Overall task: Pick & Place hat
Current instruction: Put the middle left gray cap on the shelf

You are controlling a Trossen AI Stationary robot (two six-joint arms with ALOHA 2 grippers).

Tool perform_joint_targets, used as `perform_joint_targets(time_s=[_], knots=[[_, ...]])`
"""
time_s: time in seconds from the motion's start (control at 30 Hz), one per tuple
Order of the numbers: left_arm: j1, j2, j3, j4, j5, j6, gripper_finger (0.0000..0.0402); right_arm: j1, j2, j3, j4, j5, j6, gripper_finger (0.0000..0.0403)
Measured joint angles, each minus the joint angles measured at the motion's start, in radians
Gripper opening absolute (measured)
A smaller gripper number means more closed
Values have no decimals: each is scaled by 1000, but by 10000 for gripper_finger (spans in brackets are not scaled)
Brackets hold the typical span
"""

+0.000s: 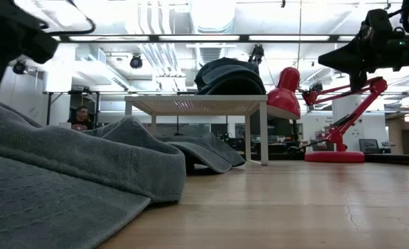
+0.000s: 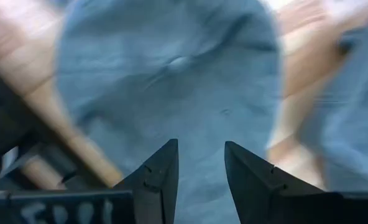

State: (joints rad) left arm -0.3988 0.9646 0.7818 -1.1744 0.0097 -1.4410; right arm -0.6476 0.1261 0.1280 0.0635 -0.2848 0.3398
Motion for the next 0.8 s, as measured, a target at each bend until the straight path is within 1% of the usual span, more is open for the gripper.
perform_joint_targets(time_s=[0.13,0.23,0.53,0.8], knots=[[-38,0,-1,-87,11,-88,122,0,0,-19,7,0,19,27],[-63,0,-1,-107,20,-123,122,0,0,-24,7,-1,27,27],[-86,0,-4,-148,16,-102,122,0,0,-24,25,-1,24,27],[-86,1,-61,-139,16,-106,122,0,0,-24,23,-1,3,27]])
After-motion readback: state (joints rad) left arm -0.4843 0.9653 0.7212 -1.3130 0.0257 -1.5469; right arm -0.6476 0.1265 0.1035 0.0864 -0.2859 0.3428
